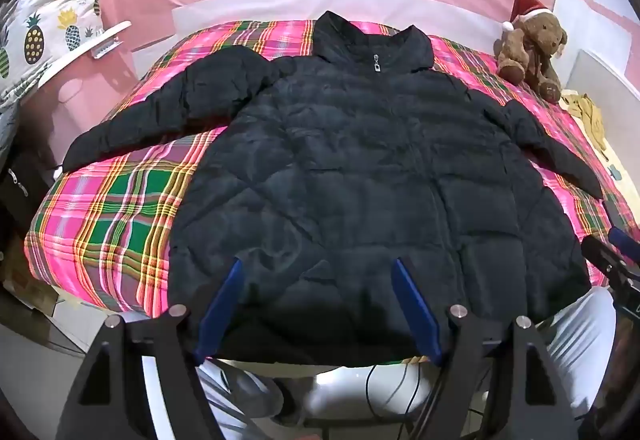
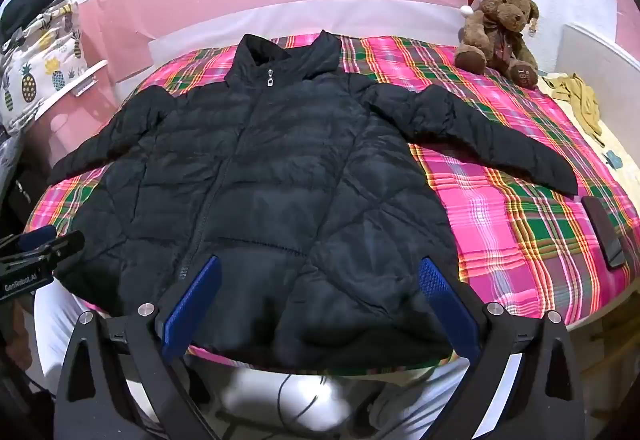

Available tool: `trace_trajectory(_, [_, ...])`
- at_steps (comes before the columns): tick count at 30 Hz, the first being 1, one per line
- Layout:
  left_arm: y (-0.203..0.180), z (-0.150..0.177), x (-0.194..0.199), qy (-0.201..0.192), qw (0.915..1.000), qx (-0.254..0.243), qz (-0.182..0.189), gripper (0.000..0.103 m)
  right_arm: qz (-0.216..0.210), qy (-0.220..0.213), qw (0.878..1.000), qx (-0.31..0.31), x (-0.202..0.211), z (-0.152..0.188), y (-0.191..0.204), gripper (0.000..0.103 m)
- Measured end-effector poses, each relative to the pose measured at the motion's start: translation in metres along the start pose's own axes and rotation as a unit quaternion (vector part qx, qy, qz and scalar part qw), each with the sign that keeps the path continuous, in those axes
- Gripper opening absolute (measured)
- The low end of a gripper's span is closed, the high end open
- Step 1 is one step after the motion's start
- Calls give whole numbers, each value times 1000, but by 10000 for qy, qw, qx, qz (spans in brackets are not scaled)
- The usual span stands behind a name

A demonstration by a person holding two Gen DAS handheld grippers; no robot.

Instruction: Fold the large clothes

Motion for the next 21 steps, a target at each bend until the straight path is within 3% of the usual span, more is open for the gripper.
trace_trajectory(12, [0, 4, -2, 55, 10000, -56, -62, 78, -20, 10, 10000, -18, -1, 0, 0, 99])
trace_trajectory(21, [4, 5, -5, 106, 9995, 142, 253, 78, 2, 20, 10000, -30, -2, 0, 0, 99])
Point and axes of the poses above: each gripper's, at about its wrist camera, not at the fingertips, and x roughly against the way its jaws point, y to its left, z to its underside, the point moved 4 cm from there along -x, roughly the way its jaws point, and after that the axes turned 6 degrees about -z, right-handed, at the moved point
